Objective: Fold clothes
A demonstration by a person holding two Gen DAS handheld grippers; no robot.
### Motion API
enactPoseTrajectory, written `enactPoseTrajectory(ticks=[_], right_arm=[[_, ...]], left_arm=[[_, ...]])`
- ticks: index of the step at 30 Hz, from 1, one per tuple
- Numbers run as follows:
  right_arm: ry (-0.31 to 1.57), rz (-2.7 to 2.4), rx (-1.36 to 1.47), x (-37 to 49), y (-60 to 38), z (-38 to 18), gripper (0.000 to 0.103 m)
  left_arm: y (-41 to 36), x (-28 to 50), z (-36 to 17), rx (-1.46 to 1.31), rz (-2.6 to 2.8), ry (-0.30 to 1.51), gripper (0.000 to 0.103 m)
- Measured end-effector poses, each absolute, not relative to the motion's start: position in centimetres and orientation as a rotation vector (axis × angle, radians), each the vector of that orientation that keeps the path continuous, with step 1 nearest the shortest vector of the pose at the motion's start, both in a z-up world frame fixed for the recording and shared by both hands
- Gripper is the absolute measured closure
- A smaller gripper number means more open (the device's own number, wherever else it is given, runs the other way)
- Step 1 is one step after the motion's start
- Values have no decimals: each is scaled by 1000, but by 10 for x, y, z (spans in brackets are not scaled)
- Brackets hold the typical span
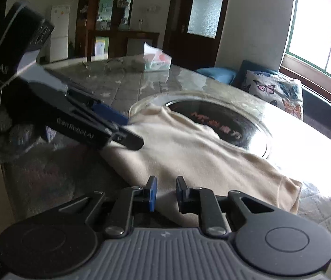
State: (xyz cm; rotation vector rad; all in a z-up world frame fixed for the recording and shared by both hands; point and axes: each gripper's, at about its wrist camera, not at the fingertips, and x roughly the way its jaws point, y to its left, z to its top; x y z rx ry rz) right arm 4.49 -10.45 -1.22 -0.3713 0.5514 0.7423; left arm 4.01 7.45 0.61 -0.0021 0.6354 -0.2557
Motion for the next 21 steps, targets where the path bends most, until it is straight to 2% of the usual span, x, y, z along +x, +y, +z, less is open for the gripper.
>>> enactPoseTrajectory(ticks=[4,10,12,14,21], right_arm=[[543,759,-319,50,-98,-9,86],[582,784,-329,49,-96,-17,86],[586,776,-312,48,-103,-15,83],[585,747,-289,48,-113,-12,69],[643,637,-197,55,-154,-17,68]], left_arm=[[84,34,4,-35,-208,636,45],[99,22,0,-64,-166,642,36],[101,21,-1,-71,-161,644,35],[101,20,-2,-72,-160,644,34],[100,23,-3,-77,-156,652,32]])
